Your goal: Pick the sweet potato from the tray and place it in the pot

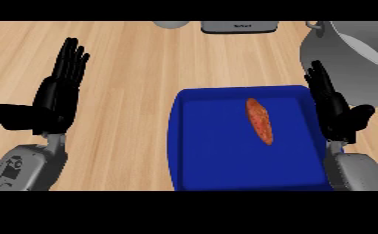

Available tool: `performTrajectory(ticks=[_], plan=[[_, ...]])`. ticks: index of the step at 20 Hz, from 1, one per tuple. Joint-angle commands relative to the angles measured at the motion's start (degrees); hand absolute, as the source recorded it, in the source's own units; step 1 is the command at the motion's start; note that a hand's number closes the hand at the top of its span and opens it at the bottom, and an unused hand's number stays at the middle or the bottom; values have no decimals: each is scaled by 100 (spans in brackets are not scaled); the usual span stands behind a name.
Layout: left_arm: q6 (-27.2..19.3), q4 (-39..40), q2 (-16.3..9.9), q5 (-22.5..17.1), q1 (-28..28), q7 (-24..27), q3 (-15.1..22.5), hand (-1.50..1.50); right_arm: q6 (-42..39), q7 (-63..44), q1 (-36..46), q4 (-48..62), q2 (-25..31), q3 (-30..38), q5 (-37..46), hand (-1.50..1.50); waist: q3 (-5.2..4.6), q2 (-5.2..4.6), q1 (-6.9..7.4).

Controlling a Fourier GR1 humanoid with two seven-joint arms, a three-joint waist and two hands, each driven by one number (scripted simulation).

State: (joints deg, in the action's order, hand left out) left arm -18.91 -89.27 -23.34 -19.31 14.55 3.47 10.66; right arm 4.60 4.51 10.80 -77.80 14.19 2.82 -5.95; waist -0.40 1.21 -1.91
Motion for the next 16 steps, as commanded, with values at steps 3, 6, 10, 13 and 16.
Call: performTrajectory(ticks=[3, 6, 10, 13, 16], plan=[[-58, -83, -93, 55, 33, -286, -85, 0, -1527, 541, 924, 651, 488, 39, -569, 150, 61, -180, 420], [-151, -40, -188, 89, 29, -499, -113, 0, -2505, 712, 1527, 812, 733, -104, -859, 150, 91, -273, 799], [-105, -55, -150, -58, 172, -998, -38, 0, -2493, 2349, 1743, 1996, 1312, -261, 347, -150, 82, -291, 666], [-96, -134, -140, -41, -159, -881, -45, 0, -2998, 3571, 1726, 2543, 1305, -132, 211, -150, 78, -259, 633], [-67, -253, -354, -100, -159, -1155, -243, 0, -3593, 4558, 1843, 3000, 1702, -116, 406, -150, 65, -204, 481]])
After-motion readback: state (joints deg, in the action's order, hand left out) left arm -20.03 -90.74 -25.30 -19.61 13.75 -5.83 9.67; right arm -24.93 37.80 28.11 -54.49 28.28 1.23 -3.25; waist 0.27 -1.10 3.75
